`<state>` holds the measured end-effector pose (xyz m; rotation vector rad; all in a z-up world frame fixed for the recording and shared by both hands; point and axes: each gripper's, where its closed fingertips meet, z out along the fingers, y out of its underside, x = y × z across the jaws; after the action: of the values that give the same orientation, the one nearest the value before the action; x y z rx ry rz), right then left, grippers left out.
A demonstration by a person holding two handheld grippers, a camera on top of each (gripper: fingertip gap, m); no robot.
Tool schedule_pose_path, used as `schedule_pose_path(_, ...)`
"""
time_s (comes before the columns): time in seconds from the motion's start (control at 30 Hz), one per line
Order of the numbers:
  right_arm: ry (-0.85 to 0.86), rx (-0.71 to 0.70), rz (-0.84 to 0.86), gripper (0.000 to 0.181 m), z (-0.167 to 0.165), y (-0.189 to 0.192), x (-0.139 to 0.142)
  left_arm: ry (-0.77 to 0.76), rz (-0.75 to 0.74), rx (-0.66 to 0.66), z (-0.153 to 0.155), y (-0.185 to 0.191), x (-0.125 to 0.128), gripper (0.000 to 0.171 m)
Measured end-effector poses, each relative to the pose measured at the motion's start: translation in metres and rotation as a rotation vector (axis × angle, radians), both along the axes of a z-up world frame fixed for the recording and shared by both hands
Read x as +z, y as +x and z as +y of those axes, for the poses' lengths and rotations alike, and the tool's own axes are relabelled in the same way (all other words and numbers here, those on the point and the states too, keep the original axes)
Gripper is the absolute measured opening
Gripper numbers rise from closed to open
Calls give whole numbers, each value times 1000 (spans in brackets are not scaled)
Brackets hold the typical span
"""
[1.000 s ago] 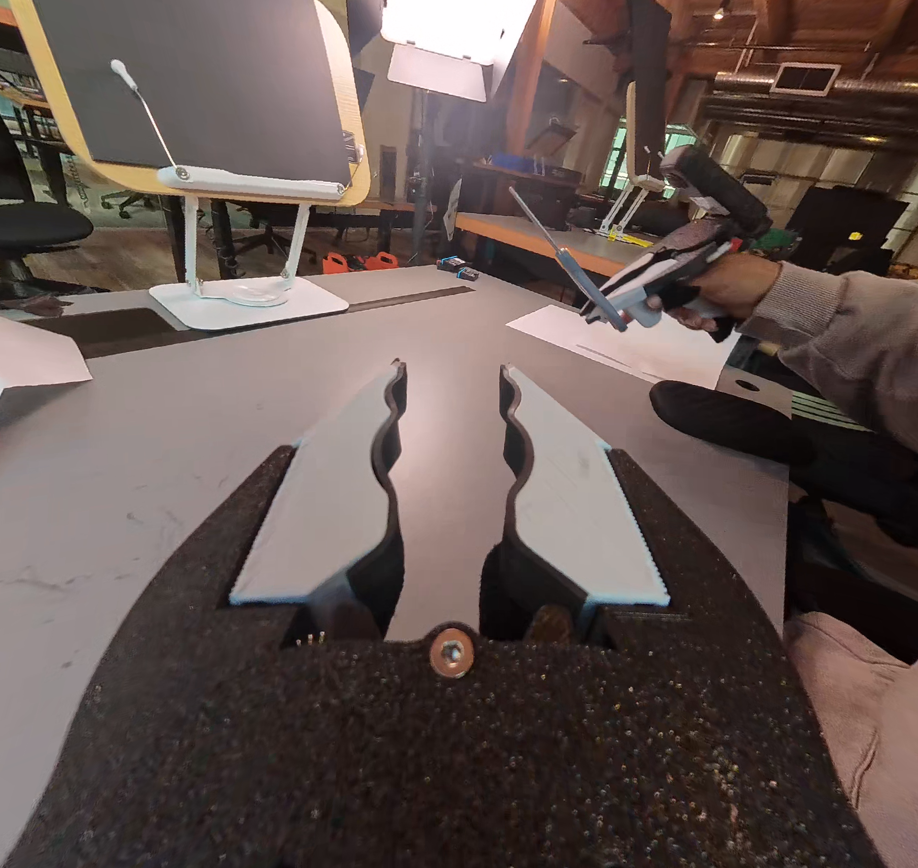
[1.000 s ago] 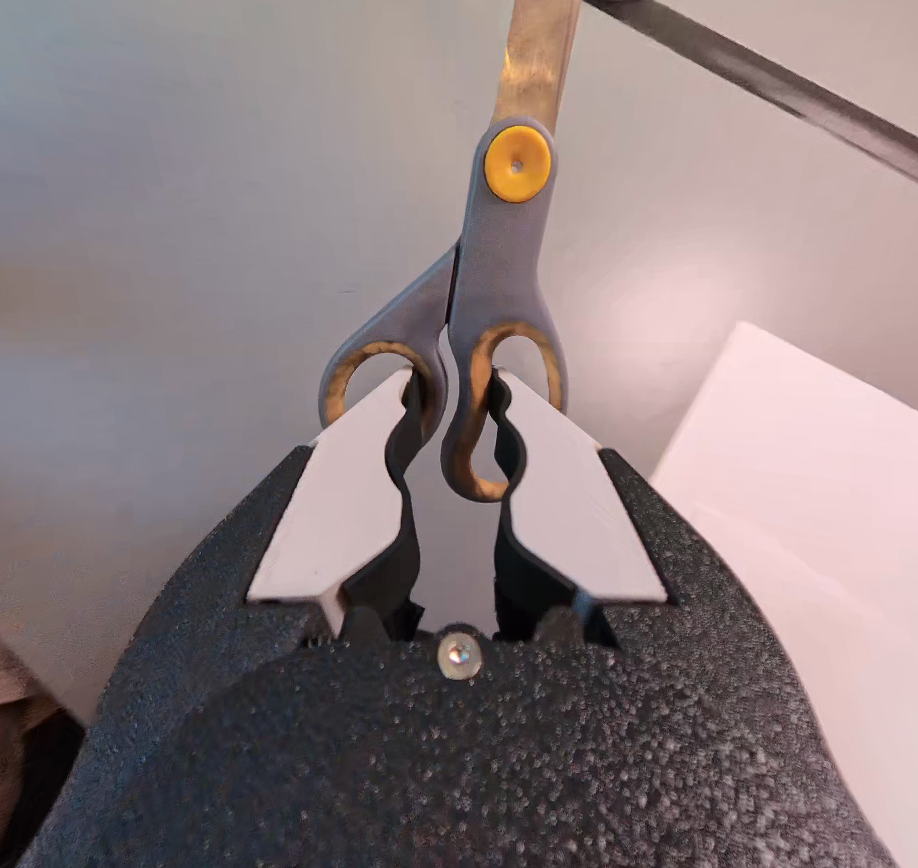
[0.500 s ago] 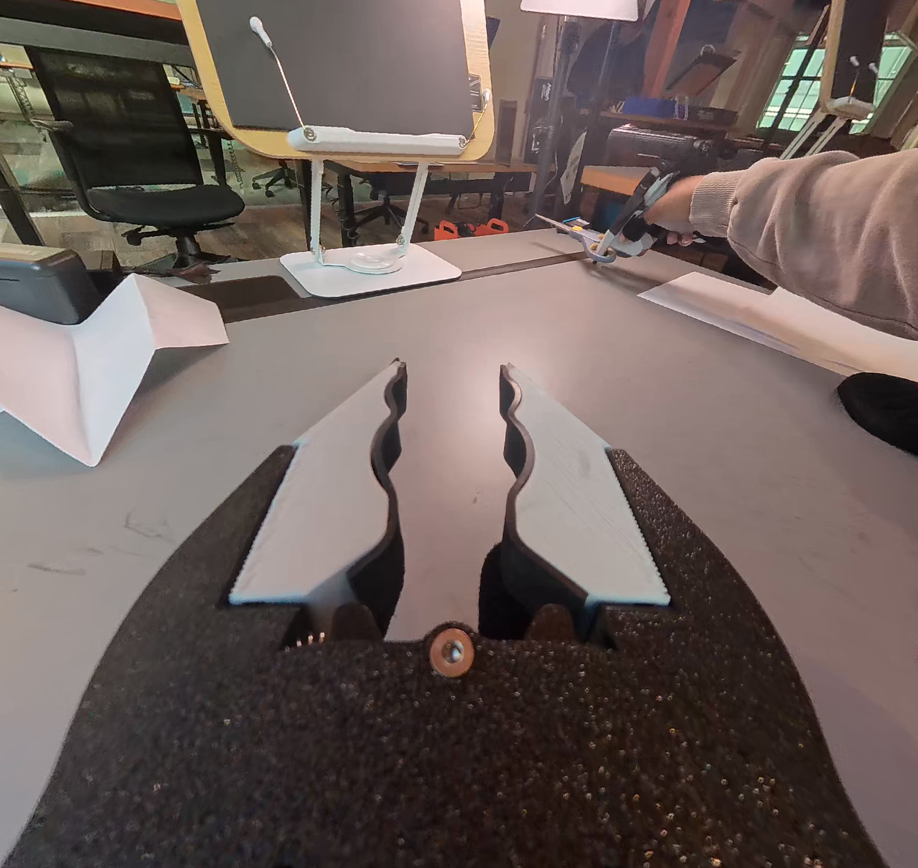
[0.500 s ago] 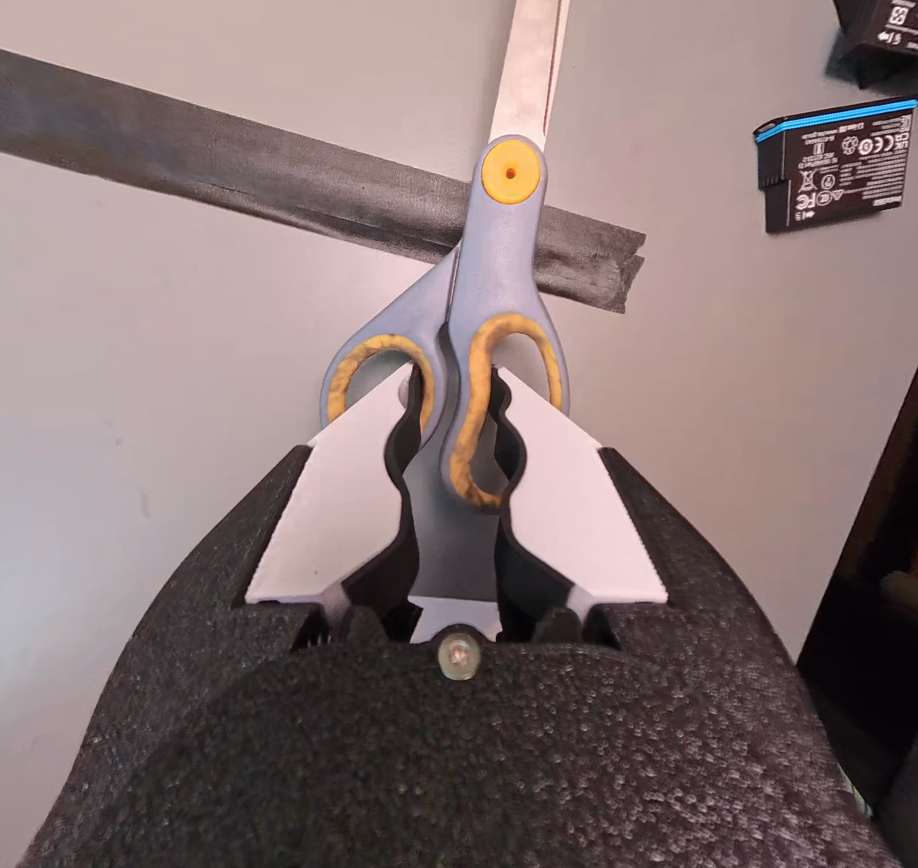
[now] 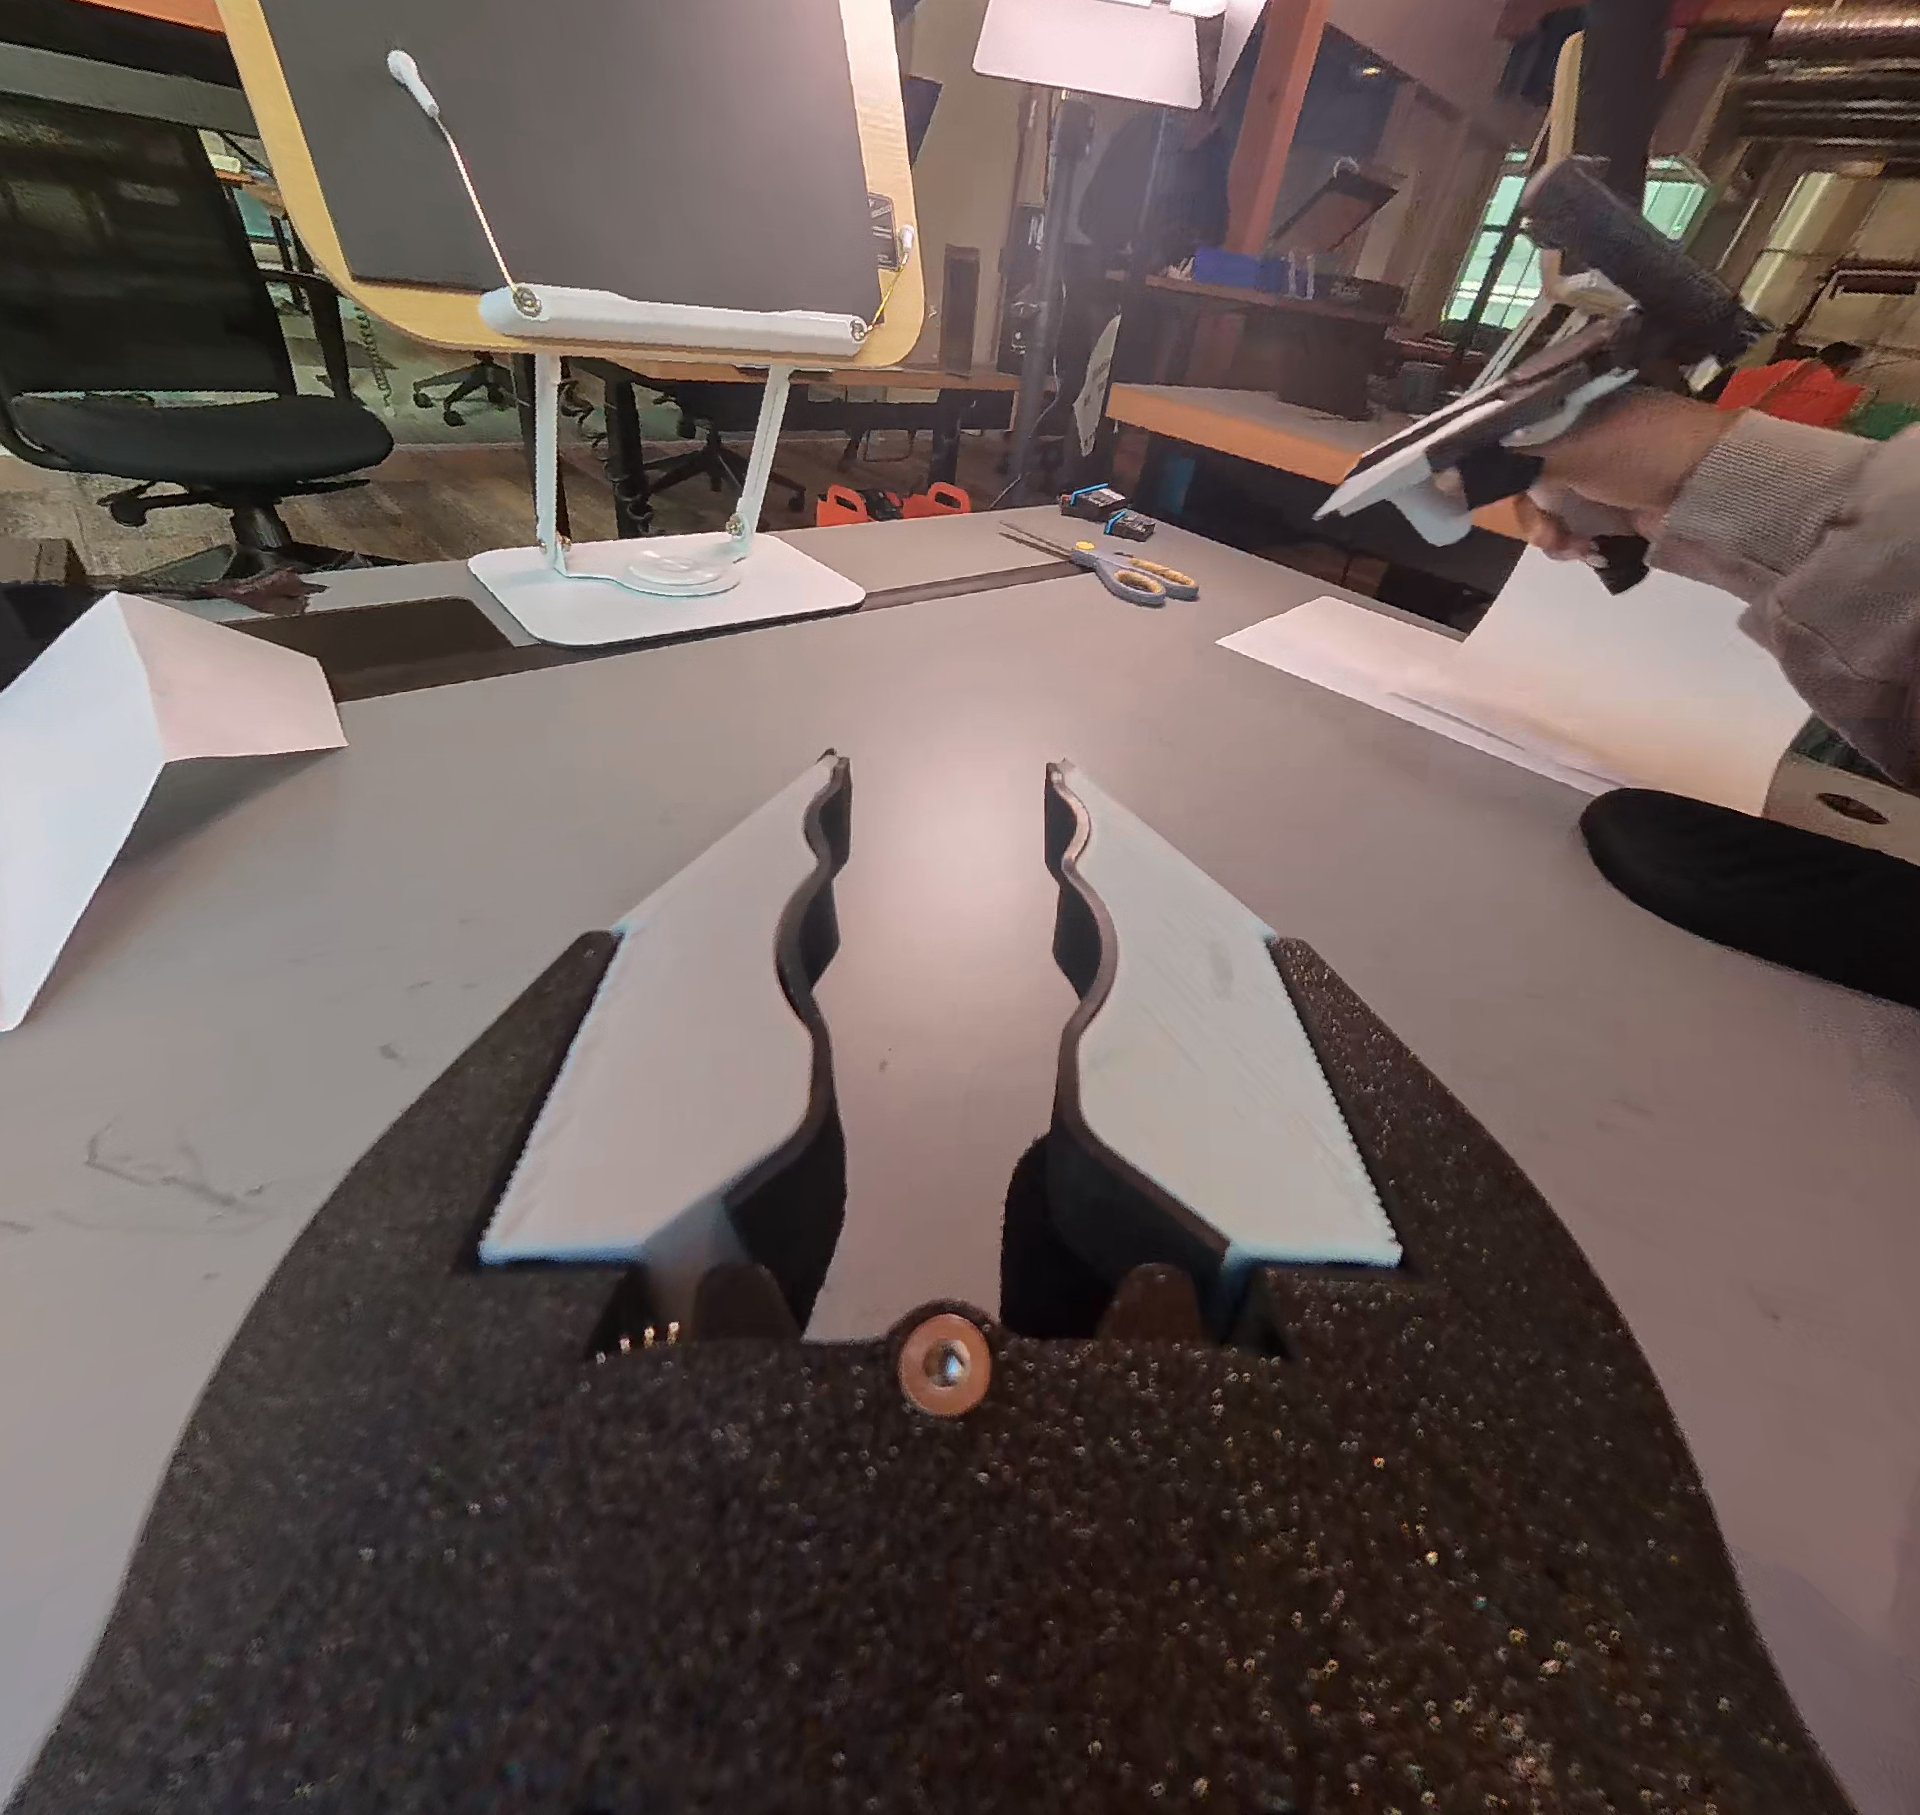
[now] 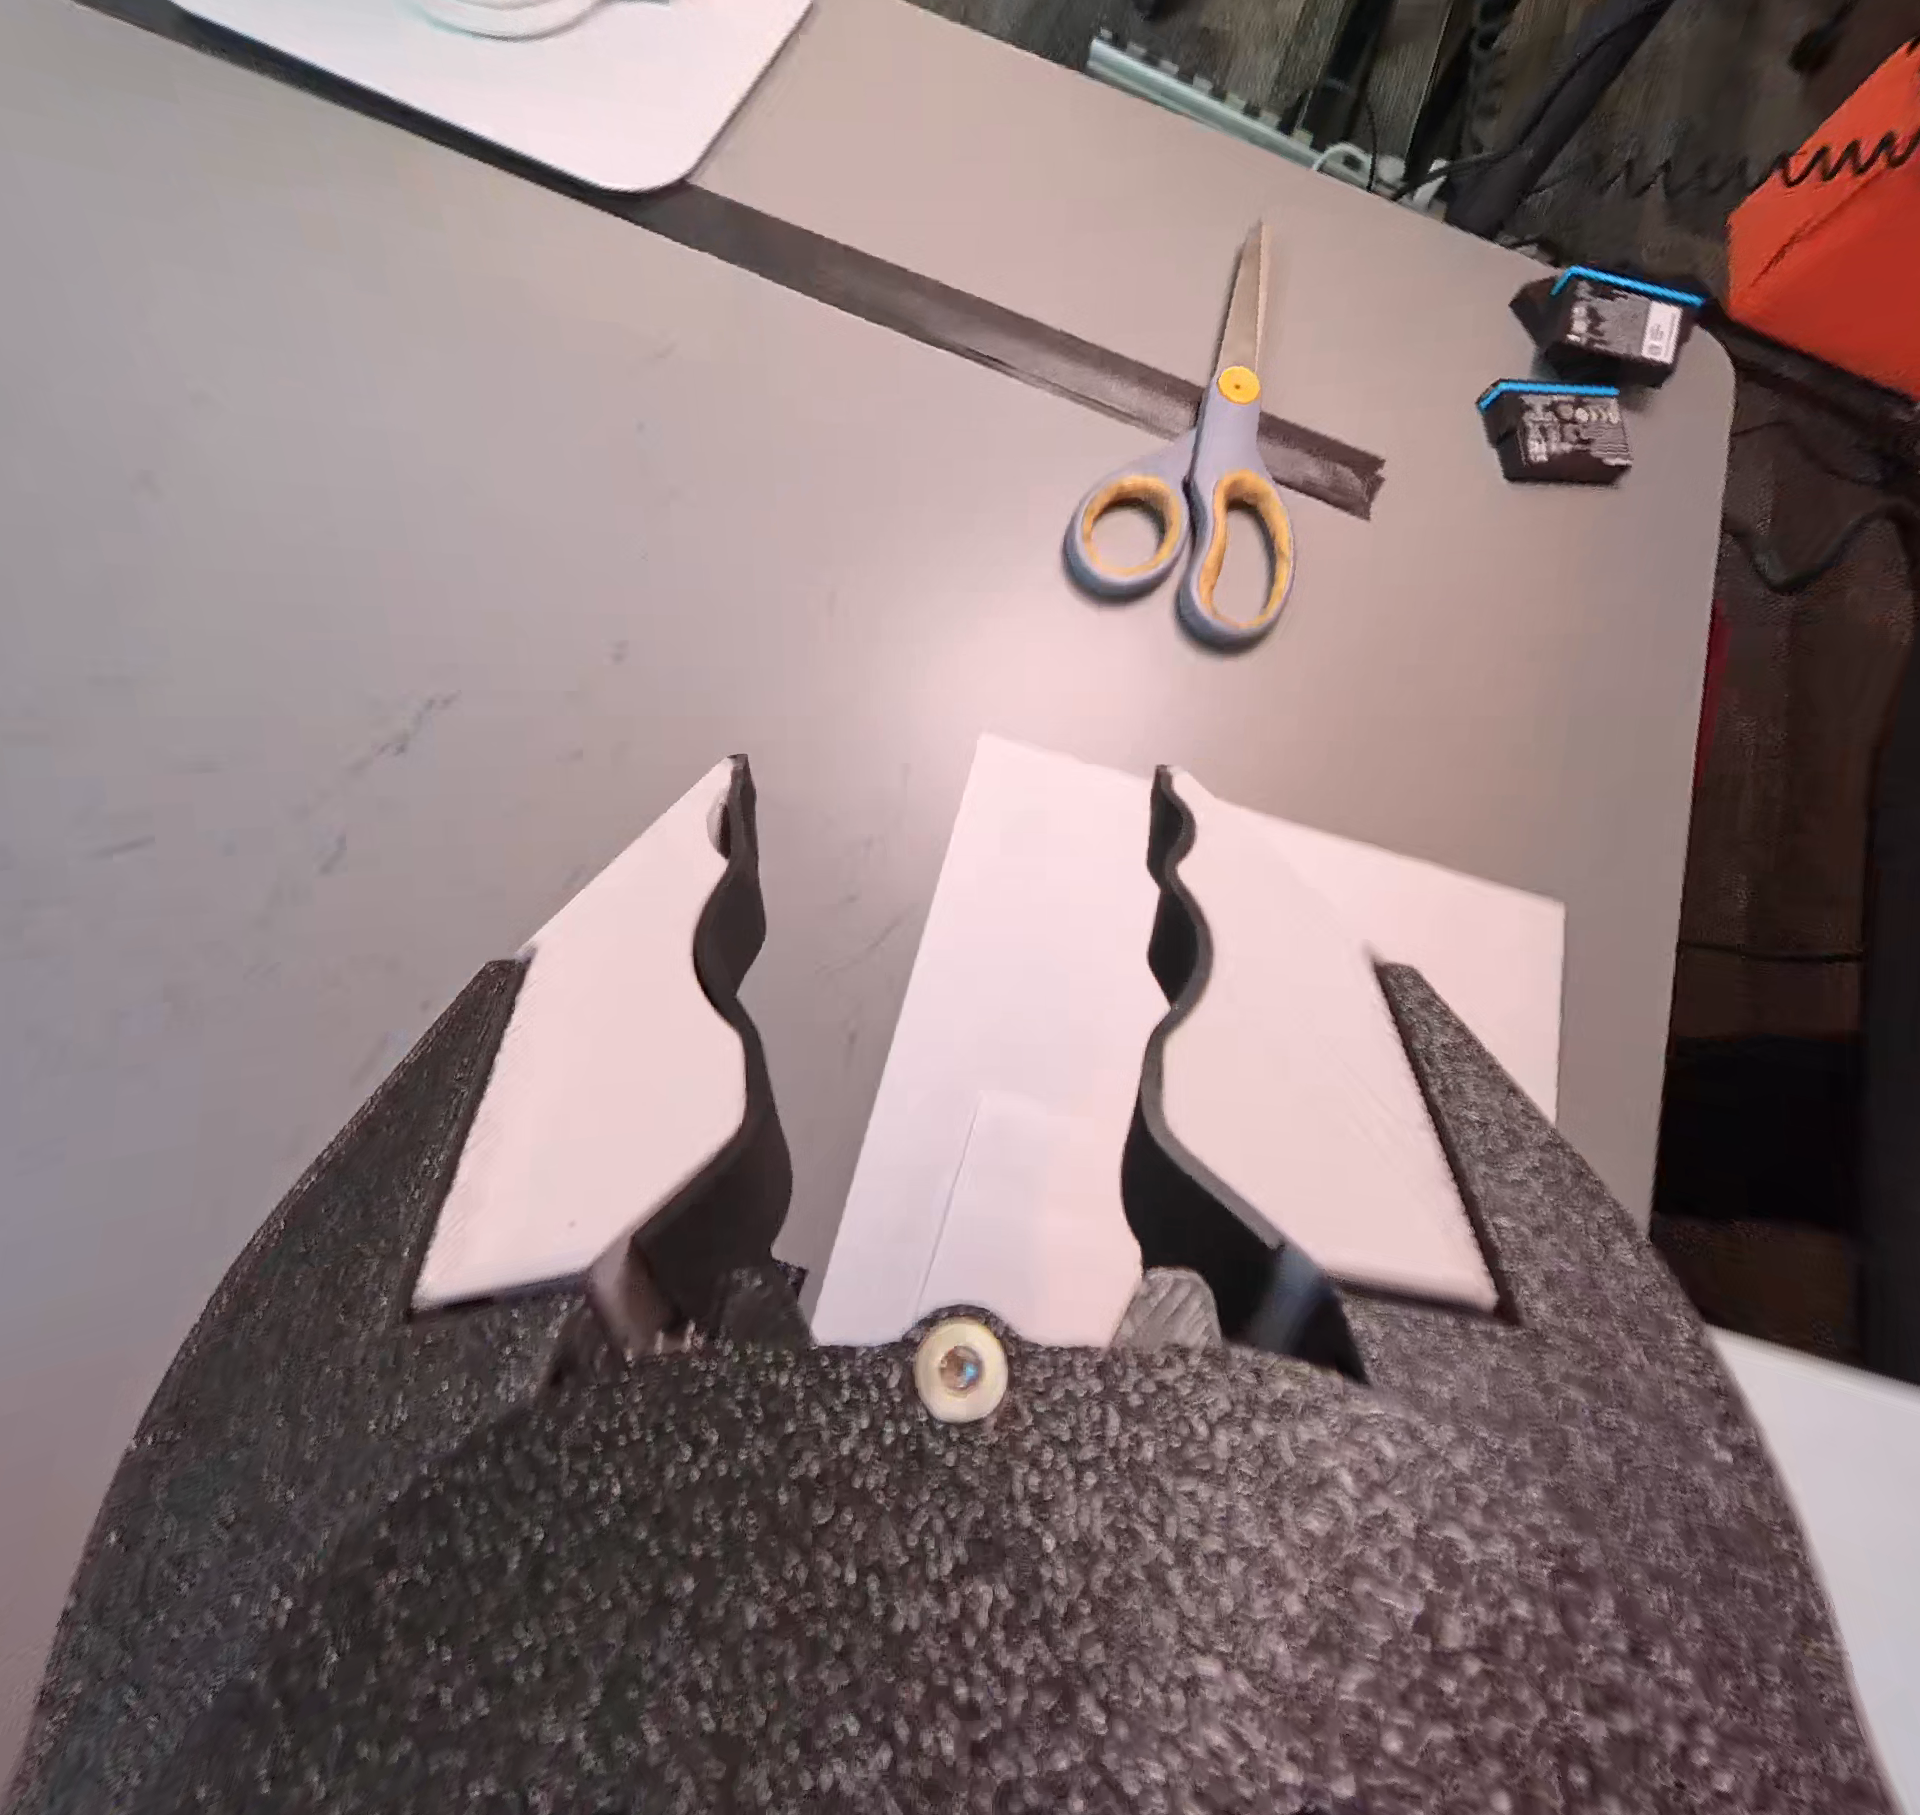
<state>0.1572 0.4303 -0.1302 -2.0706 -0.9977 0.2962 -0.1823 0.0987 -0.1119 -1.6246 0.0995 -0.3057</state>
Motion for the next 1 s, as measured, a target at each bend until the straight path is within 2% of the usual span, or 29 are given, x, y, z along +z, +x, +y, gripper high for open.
schedule_pose_path(0.1,41,-62,94,69,-77,50,5,21,0,-22,-8,9,8,36)
schedule_pose_path(0.2,10,-154,110,68,-145,103,-25,23,31,-27,-16,16,9,36)
schedule_pose_path(0.3,13,-198,72,68,-186,147,-53,10,41,-33,-22,21,8,36)
schedule_pose_path(0.4,-12,-222,39,69,-190,180,-67,3,36,-48,-27,30,10,36)
schedule_pose_path(0.5,-95,-195,21,75,-174,184,-80,24,52,-58,-32,43,20,36)
schedule_pose_path(0.6,-215,-184,-76,78,-156,180,-112,54,92,-48,-38,55,30,36)
schedule_pose_path(0.63,-232,-189,-47,74,-150,176,-113,64,103,-42,-42,57,32,36)
schedule_pose_path(0.67,-243,-214,-42,61,-144,177,-112,69,114,-36,-46,59,33,36)
schedule_pose_path(0.7,-247,-209,-77,56,-142,179,-113,70,124,-27,-49,59,33,36)
schedule_pose_path(0.8,-273,-195,-103,50,-143,177,-112,53,135,8,-59,51,26,36)
schedule_pose_path(0.83,-268,-187,-98,35,-143,175,-112,42,130,15,-62,47,23,36)
schedule_pose_path(1.0,-267,-169,-79,0,-154,171,-111,18,106,29,-66,31,15,36)
